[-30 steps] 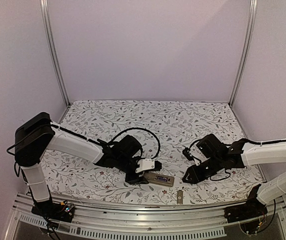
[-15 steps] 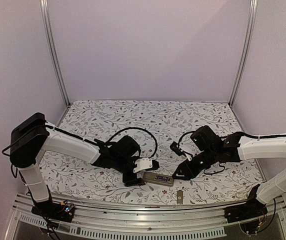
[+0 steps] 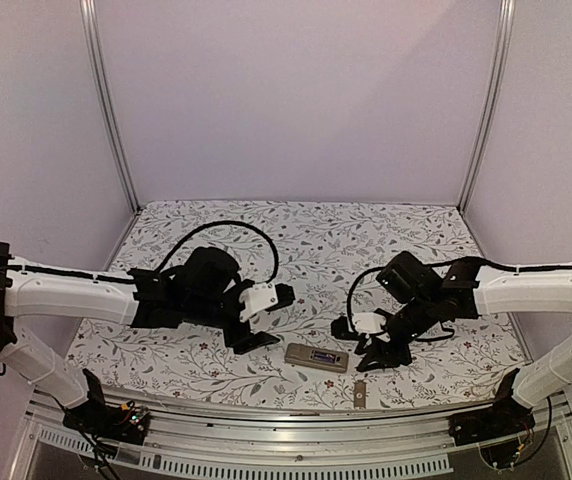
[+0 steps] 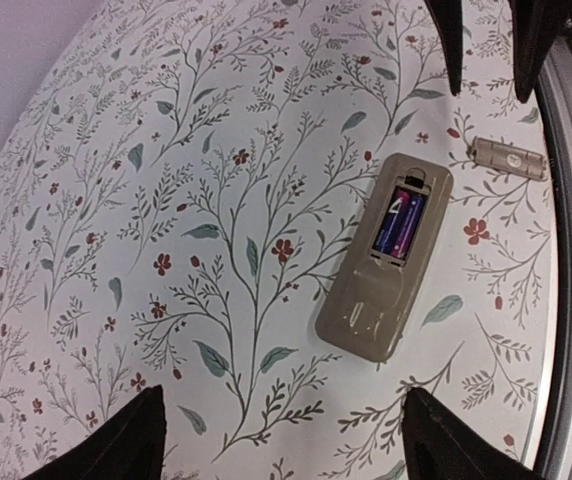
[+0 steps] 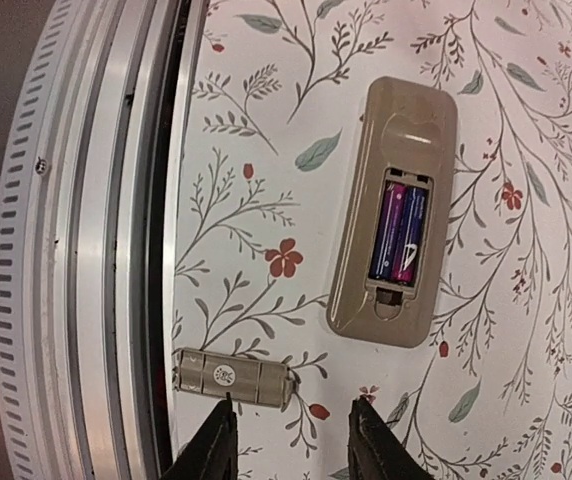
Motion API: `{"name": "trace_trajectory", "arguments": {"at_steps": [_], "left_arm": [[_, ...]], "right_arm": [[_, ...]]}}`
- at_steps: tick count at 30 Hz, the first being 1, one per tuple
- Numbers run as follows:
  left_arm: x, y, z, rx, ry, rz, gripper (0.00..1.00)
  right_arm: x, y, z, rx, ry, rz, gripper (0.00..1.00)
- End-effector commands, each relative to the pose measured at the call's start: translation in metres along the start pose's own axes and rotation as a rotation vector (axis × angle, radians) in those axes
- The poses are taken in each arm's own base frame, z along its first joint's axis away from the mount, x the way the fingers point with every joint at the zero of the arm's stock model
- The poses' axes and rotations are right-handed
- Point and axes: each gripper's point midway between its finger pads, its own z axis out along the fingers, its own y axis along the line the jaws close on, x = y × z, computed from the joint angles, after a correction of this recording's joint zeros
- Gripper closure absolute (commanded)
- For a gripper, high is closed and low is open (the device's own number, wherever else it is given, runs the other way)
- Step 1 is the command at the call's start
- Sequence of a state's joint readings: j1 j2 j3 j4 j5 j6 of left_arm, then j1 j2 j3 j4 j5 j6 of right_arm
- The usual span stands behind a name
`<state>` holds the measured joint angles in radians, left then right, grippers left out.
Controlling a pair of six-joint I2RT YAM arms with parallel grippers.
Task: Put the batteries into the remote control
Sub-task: Pick up the battery cover at the center of the board.
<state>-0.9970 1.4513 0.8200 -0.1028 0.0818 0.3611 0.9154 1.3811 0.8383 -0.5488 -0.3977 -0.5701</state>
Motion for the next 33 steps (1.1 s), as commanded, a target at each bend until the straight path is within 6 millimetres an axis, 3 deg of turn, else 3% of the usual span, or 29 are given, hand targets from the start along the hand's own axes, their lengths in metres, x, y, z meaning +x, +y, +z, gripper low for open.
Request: {"name": "trace_trajectory", "arguments": {"at_steps": [1, 12, 20, 26, 33], "left_arm": [[-0.012, 0.03, -0.016, -0.112, -0.068, -0.041, 0.18], [-0.008, 0.033, -0.011, -0.117, -0.047, -0.037, 0.18], [-0.006, 0.032, -0.006, -0.106, -0.037, -0.033, 0.18], [-0.004, 0.031, -0.004, -0.102, -0.026, -0.033, 0.18], [-0.002, 0.03, -0.003, -0.098, -0.022, -0.032, 0.18]], "right_arm": [[0.03, -0.001, 0.02, -0.016, 0.125, -0.086, 0.64], [0.058, 0.012, 0.053, -0.06, 0.251, -0.067, 0.7], [0.065, 0.003, 0.06, -0.008, 0.28, -0.02, 0.75], [0.067, 0.006, 0.061, -0.016, 0.276, -0.004, 0.87], [0.057, 0.008, 0.059, -0.037, 0.251, -0.003, 0.85]]}}
